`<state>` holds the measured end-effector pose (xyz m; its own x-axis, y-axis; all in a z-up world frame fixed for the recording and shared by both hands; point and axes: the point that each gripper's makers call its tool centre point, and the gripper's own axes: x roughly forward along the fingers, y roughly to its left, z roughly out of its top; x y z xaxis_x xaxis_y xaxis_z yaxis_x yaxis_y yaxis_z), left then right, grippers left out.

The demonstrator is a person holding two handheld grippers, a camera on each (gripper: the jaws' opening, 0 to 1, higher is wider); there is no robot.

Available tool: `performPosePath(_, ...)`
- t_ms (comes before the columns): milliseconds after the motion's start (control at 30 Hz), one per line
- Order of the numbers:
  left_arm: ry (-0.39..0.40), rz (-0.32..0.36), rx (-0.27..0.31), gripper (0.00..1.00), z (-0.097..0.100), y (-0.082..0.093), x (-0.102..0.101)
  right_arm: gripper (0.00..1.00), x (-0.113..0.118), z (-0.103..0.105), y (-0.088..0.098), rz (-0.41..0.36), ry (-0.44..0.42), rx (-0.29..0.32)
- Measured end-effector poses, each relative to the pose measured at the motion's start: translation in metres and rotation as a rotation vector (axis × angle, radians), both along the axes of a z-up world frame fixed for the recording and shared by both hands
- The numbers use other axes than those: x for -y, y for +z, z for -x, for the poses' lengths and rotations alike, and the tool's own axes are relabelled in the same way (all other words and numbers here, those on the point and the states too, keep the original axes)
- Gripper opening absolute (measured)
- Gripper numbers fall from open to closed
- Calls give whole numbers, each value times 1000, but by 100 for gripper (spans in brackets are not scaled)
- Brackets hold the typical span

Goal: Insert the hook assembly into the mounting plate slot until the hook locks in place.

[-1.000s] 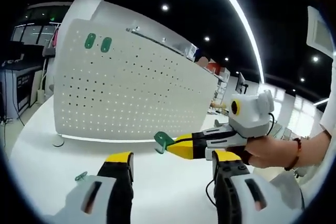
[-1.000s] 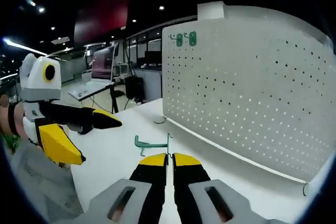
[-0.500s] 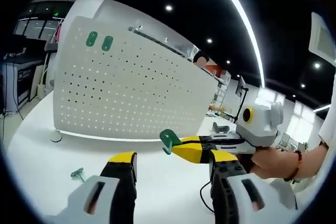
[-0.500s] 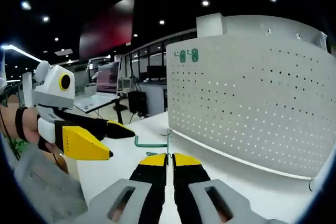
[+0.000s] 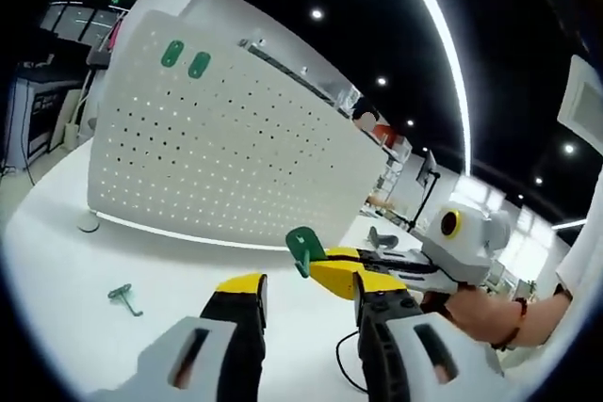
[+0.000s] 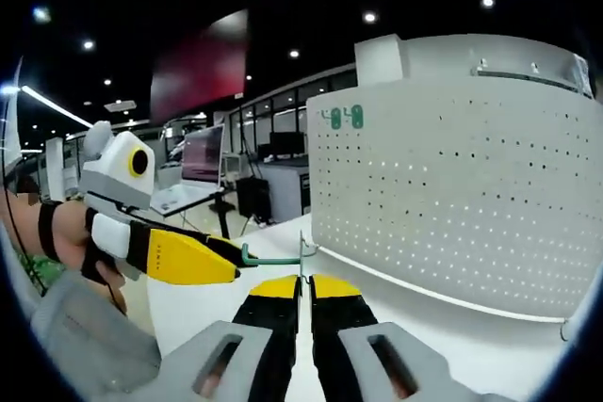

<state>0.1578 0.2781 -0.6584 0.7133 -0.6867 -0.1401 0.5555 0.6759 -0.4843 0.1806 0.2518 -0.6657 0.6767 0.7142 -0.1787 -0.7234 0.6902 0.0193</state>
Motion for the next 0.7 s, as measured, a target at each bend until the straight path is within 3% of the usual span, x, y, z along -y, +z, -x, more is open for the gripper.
performPosePath(200,1,34,-30,21,2,1,0,2,-8,7,2,-24,38,-4)
performPosePath(700,36,131,-70,4,1,8,-8,2,-23,19,13,-87,72,26)
